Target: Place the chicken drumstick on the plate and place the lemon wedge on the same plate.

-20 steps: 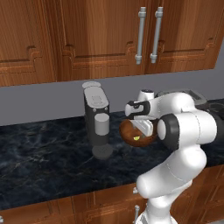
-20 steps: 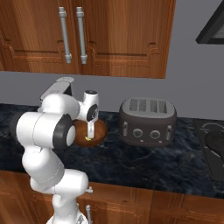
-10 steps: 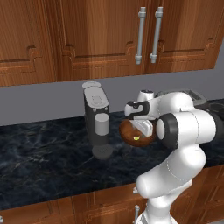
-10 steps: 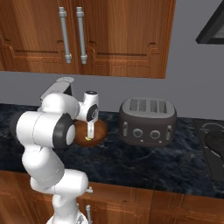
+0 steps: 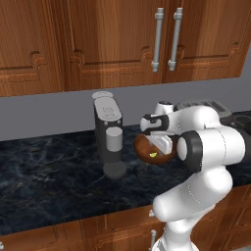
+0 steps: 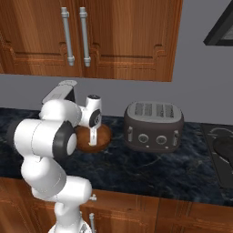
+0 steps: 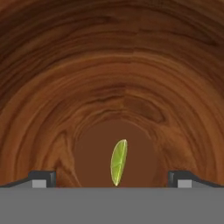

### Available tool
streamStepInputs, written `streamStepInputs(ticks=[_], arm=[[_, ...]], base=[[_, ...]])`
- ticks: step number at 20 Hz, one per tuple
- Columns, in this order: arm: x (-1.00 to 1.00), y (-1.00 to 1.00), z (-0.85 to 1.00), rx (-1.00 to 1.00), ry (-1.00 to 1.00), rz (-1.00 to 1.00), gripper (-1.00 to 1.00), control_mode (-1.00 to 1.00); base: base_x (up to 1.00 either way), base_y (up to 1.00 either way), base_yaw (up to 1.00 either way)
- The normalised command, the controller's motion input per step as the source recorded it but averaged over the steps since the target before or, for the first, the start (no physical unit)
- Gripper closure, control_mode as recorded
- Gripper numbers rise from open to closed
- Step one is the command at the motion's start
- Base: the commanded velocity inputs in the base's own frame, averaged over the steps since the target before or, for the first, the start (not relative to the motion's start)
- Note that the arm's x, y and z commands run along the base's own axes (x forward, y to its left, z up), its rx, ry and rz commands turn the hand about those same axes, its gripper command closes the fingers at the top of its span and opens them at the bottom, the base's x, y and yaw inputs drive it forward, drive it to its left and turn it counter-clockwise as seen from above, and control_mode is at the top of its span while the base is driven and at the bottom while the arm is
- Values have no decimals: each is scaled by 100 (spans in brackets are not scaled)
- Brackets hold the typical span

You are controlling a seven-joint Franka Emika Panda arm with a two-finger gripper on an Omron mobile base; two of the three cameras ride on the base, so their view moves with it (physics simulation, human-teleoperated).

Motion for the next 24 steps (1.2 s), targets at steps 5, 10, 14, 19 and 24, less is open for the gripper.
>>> streamStepInputs(ticks=[5,10,14,19,24], arm=[[-5,0,-2,0,0,0,-100,-100],[7,0,-12,0,0,0,-100,-100],[13,0,-15,0,0,0,-100,-100],[9,0,-16,0,0,0,-100,-100],[2,0,-17,0,0,0,-100,-100]], base=[[0,0,0],[0,0,0],[0,0,0],[0,0,0],[0,0,0]])
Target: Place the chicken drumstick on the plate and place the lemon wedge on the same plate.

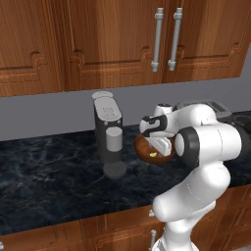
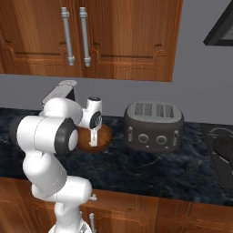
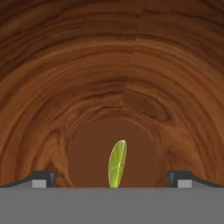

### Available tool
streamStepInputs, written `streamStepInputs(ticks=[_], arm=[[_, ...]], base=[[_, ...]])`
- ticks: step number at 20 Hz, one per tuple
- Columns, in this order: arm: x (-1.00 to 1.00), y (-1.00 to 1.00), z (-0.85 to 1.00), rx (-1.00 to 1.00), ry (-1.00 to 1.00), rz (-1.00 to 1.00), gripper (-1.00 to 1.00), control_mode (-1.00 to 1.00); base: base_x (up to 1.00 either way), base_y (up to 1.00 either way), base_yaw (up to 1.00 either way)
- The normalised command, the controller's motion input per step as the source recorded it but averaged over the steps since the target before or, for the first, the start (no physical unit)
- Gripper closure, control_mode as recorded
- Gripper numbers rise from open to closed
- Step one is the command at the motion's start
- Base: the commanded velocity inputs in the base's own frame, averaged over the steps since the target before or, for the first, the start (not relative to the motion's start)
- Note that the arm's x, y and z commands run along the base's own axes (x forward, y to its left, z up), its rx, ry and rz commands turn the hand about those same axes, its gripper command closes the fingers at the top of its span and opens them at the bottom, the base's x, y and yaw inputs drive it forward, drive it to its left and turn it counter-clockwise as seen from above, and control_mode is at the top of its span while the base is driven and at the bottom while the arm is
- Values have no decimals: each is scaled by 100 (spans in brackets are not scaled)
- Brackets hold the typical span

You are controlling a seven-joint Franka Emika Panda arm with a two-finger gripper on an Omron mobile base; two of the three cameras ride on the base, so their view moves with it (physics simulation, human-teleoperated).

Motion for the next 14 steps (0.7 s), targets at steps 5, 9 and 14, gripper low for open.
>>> streamStepInputs(ticks=[5,9,14], arm=[[0,0,-9,0,3,0,-100,-100],[0,1,-8,0,5,0,-100,-100],[0,0,0,0,1,0,-100,-100]], base=[[0,0,0],[0,0,0],[0,0,0]])
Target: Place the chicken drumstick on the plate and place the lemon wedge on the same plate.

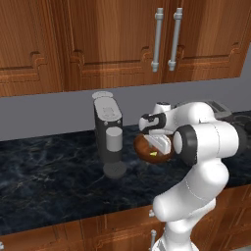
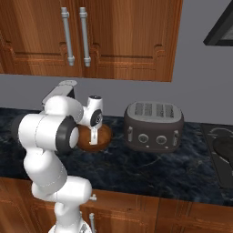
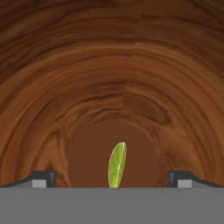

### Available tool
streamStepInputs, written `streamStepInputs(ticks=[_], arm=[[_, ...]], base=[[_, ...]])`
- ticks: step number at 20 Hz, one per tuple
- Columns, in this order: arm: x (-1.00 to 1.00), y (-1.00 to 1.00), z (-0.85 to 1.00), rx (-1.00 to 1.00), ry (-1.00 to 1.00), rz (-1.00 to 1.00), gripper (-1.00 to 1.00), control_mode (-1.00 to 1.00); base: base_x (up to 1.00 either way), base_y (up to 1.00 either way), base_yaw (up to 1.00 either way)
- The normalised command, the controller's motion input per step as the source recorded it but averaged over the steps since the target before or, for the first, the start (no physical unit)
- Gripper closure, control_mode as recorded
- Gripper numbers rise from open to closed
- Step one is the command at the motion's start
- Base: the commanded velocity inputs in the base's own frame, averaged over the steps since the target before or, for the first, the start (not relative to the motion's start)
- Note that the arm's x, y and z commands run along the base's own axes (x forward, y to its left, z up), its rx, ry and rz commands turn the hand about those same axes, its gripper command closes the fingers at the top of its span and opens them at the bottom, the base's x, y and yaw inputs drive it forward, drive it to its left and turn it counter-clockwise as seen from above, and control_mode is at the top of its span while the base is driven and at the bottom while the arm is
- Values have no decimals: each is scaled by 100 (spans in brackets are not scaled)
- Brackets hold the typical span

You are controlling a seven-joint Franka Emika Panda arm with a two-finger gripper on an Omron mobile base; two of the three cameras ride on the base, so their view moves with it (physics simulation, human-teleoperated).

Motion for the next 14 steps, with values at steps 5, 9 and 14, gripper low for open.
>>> streamStepInputs(ticks=[5,9,14], arm=[[-14,0,11,0,0,0,-100,-100],[-26,0,29,0,0,0,-100,-100],[-23,0,27,0,0,0,-100,-100]], base=[[0,0,0],[0,0,0],[0,0,0]])
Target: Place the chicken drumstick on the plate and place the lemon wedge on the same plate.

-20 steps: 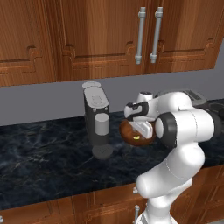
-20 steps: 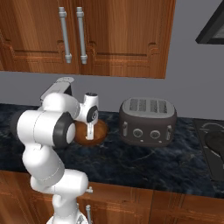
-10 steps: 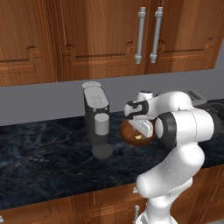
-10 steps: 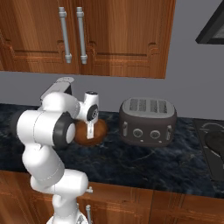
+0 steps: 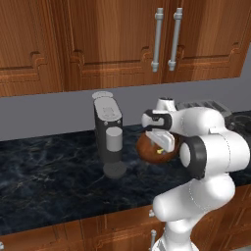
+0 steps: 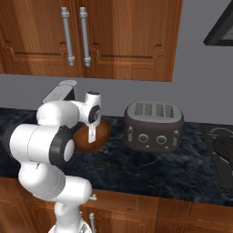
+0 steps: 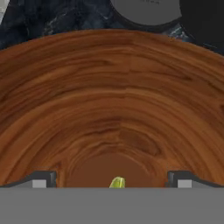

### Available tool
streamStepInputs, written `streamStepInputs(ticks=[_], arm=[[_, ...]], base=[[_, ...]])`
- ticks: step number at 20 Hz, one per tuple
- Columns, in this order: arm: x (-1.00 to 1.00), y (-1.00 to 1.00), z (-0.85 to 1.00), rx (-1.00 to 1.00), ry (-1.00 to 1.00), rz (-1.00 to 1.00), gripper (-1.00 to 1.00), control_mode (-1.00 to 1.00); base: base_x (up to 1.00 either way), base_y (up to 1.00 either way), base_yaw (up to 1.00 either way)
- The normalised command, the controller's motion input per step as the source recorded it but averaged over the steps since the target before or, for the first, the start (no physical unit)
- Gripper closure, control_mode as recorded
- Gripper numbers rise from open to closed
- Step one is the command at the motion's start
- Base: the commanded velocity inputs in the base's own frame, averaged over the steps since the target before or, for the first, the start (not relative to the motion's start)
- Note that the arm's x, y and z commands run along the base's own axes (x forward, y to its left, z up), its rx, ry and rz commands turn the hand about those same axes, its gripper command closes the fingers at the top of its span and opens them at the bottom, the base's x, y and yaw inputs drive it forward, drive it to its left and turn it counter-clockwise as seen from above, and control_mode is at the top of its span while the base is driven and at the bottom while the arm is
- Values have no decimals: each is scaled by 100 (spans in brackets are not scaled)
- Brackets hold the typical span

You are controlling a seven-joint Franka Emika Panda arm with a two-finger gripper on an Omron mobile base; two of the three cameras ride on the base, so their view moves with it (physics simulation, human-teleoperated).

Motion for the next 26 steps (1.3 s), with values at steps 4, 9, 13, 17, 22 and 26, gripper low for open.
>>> streamStepInputs(ticks=[4,9,13,17,22,26], arm=[[-25,0,17,0,0,0,-100,-100],[-6,0,-8,0,-2,-1,-100,-100],[-6,0,25,2,21,0,-100,-100],[0,-1,-21,1,-7,0,-100,-100],[-14,0,2,0,-2,0,-100,-100],[-46,0,21,0,0,-9,-100,-100]], base=[[0,0,0],[0,0,0],[0,0,0],[0,0,0],[0,0,0],[0,0,0]])
